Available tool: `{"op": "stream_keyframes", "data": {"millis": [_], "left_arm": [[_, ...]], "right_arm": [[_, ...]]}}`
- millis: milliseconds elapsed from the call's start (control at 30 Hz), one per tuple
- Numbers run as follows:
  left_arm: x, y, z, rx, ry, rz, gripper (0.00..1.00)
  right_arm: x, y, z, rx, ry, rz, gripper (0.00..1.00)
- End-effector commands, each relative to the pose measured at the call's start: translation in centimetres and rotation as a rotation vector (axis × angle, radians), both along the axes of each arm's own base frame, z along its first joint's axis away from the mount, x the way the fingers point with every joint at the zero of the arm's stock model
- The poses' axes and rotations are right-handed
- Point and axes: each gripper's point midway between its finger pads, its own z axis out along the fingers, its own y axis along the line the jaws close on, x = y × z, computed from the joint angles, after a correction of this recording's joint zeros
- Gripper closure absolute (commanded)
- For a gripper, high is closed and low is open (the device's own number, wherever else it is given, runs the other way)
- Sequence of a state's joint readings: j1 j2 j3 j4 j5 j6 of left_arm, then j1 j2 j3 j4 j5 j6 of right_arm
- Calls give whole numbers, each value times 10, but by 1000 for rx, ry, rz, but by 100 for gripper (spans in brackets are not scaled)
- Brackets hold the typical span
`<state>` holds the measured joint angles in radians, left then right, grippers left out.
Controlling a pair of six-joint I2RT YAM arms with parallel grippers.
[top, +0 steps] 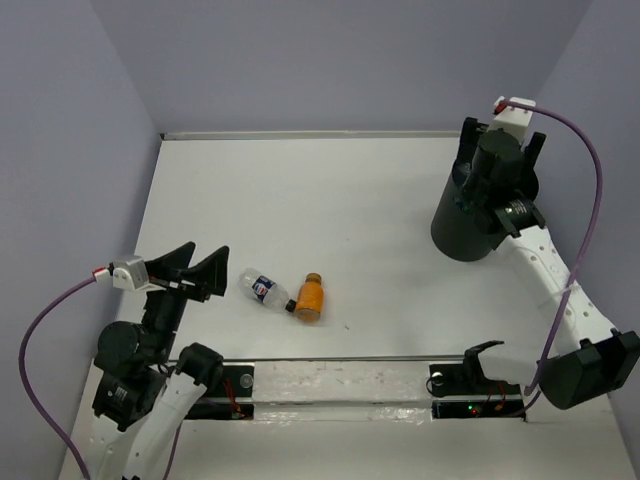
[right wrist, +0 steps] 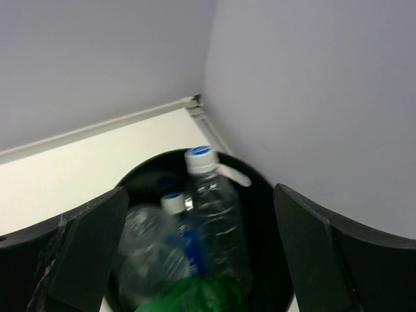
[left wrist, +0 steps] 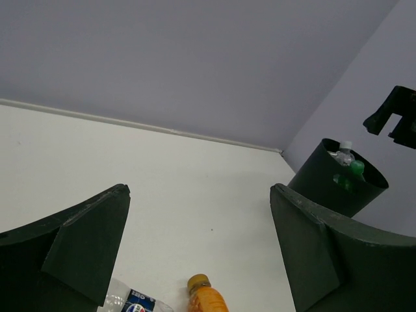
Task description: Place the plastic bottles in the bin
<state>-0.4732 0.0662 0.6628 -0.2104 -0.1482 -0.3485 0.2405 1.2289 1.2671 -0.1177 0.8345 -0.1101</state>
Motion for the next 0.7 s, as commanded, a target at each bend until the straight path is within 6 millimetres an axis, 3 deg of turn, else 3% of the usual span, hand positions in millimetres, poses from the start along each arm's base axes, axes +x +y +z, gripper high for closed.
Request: {"op": "stream_keyframes", "data": {"millis": [0,33,67,100,133,200,233,267,300,333,367,400,500,567,600,633,667], "left_arm": [[5,7,14,1,-23,50,1],[8,9,12,8,-9,65,1],[10,10,11,7,-2,73,1],[12,10,10,9,6,81,1],[15,12,8,12,18,96,1],[18,16,6,9,31,123,1],[21,17,5,11,41,137,1],[22,19,6,11,45,149,1],[26,21,3,13,62,170,1],[26,23,6,13,60,179,1],[27,25,8,20,59,189,1],[31,31,6,36,77,231,1],[34,46,11,36,89,319,1],[35,51,11,27,90,349,1],[35,54,11,18,91,364,1],[34,60,12,1,91,394,1],[33,62,13,-6,87,406,1]], "right_arm": [[-3,83,-10,126,5,290,5],[-5,106,-15,173,8,371,8],[-11,151,-30,211,56,536,11],[-16,177,-40,246,82,628,14],[-28,221,-61,287,144,758,18],[-48,268,-88,303,231,886,21],[-57,288,-100,312,269,933,26],[-78,326,-124,291,348,1032,33],[-88,344,-134,286,384,1082,36],[-97,364,-156,270,446,1131,45],[-111,380,-152,274,450,1200,46],[-134,412,-166,271,509,1323,46],[-157,458,-187,258,582,1494,37],[-161,476,-196,236,611,1544,23],[-159,485,-218,222,666,1544,20],[-160,499,-212,217,656,1579,15],[-162,507,-219,220,684,1603,14]]}}
